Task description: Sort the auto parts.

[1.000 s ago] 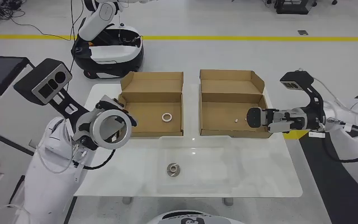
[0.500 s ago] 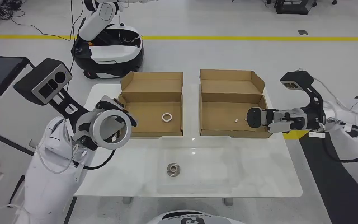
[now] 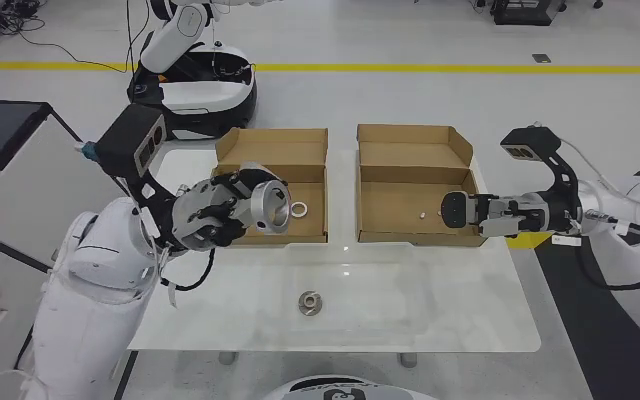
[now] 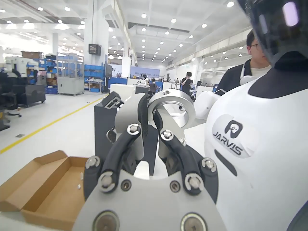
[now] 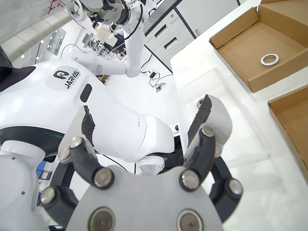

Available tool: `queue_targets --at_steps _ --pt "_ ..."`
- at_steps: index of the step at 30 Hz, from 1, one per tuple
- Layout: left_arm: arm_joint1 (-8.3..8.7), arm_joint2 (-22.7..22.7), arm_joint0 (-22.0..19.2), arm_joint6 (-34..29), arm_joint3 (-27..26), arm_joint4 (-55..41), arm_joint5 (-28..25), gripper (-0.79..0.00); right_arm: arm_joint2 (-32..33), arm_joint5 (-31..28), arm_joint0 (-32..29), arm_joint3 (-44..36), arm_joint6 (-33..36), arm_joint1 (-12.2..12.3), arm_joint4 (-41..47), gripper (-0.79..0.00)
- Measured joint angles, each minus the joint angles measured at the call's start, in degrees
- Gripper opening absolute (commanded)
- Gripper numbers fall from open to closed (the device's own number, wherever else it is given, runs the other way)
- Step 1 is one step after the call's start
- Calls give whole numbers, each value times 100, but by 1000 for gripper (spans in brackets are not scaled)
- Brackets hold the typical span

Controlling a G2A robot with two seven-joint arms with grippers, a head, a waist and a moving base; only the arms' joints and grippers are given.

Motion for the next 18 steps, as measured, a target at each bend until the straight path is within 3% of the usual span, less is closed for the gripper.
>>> queue_targets --at_steps 5,18 --pt "-3 81 -165 -130 136 53 171 -785 0 0 0 0 0 0 0 0" --pt "6 851 -1646 -1763 932 1489 1220 -785 0 0 0 0 0 0 0 0"
